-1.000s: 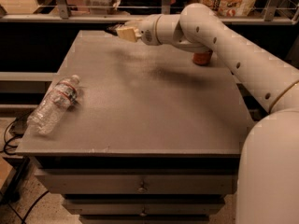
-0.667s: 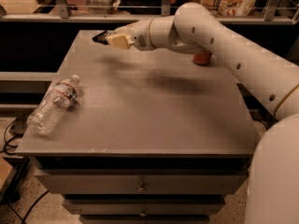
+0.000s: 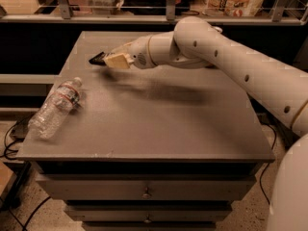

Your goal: Move rxbar chocolate near water bottle

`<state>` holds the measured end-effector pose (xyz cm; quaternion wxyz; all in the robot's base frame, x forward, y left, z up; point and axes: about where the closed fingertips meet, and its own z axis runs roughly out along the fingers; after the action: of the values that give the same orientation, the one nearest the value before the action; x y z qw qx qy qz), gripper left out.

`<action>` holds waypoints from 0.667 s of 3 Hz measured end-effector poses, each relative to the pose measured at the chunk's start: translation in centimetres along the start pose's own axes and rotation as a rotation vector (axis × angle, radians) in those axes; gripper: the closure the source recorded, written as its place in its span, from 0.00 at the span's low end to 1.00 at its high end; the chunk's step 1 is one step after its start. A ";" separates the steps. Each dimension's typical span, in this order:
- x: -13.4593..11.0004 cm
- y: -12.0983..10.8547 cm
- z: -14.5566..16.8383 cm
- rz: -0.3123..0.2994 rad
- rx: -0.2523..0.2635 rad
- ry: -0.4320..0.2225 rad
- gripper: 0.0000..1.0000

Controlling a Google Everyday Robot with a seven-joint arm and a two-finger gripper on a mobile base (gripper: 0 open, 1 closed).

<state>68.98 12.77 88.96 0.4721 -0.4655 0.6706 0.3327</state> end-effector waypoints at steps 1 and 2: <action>2.3 1.5 0.8 0.057 -0.026 0.015 0.59; 4.1 3.7 1.7 0.113 -0.067 0.017 0.27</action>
Offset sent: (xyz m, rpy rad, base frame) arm -0.0435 0.0162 -0.0600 0.0436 0.1727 0.0253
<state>65.61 14.31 84.54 0.4309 -0.4452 0.6883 0.3772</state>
